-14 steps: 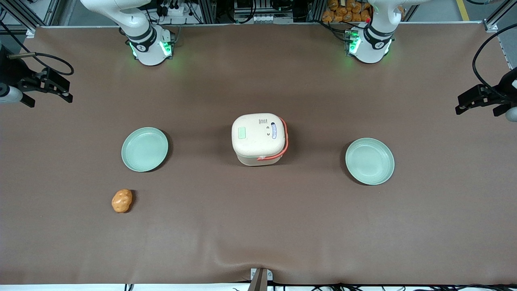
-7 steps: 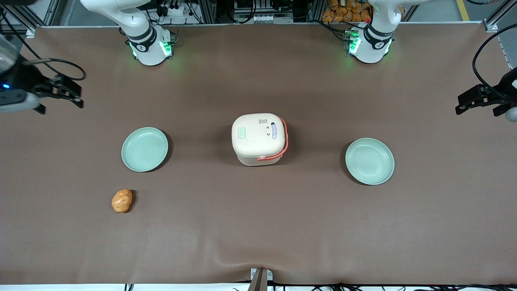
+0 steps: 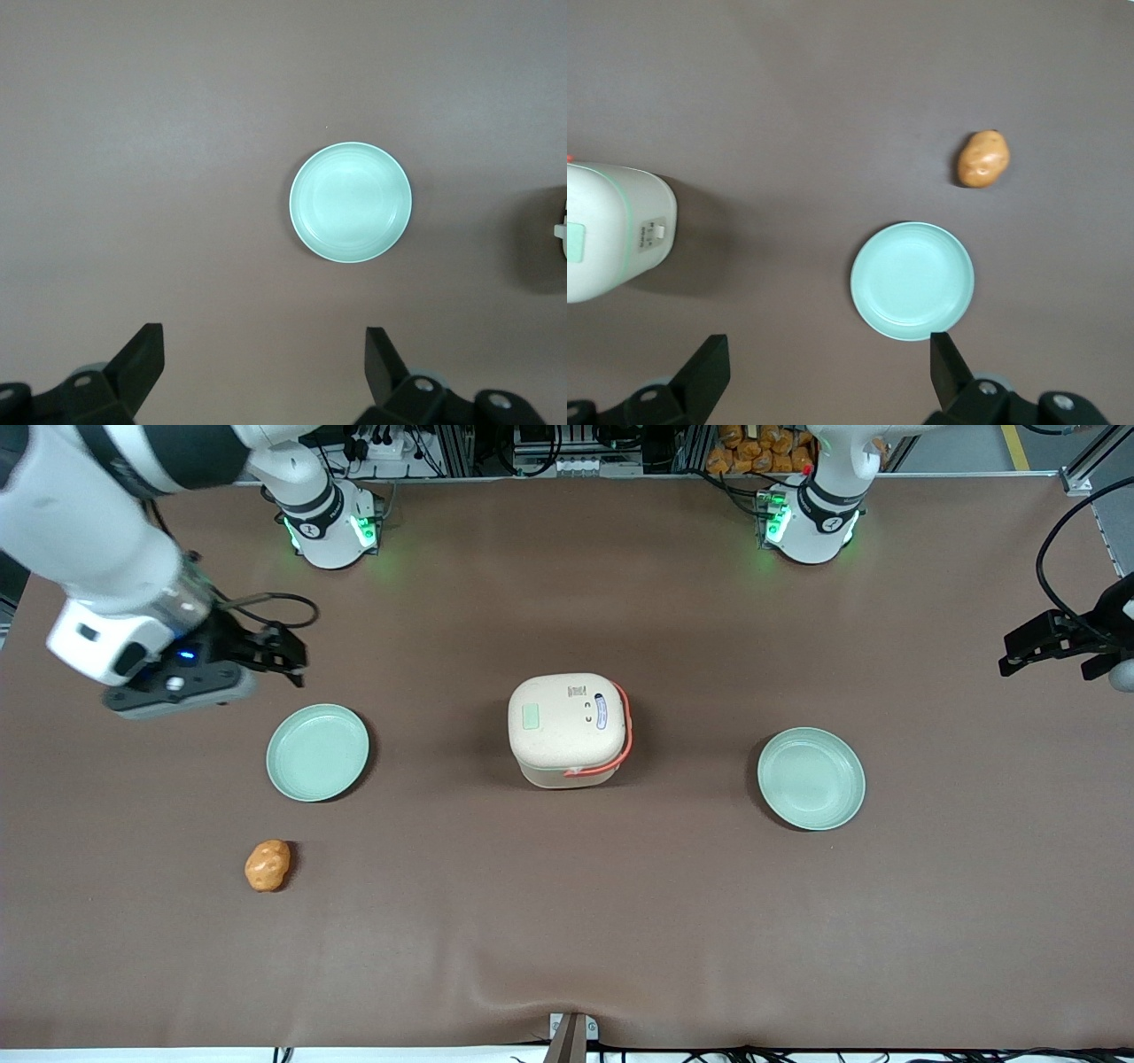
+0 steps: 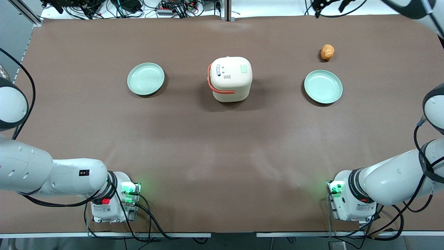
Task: Press rice cooker button with right arm
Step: 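Move the right gripper over the rice cooker's green lid button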
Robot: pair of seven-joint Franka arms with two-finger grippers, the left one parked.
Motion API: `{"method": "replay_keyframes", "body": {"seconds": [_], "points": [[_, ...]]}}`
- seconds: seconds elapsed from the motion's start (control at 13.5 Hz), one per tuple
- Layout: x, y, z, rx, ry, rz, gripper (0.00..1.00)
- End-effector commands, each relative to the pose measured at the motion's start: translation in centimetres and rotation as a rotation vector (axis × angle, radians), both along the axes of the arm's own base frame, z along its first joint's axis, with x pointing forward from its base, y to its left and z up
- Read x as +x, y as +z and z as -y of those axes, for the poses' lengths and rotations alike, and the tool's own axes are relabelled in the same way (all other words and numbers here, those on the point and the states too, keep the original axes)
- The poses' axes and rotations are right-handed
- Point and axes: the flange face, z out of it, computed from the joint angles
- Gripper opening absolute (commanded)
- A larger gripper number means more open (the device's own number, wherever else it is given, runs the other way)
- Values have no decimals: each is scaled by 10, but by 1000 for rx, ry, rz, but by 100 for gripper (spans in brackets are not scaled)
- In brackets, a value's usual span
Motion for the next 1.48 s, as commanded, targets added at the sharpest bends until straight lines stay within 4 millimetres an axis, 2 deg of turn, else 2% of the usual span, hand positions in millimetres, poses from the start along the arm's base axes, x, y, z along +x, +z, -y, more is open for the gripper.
{"method": "replay_keyframes", "body": {"seconds": [0.0,0.07,0.37,0.74,1.11,1.41], "points": [[7,-17,-35,-13,-11,8,82],[5,-27,-57,-16,18,12,64],[-2,-60,-115,-22,-20,14,0],[-12,-104,-180,-15,-48,39,0],[-19,-143,-216,10,-115,29,0],[-40,-171,-257,12,-167,25,0]]}}
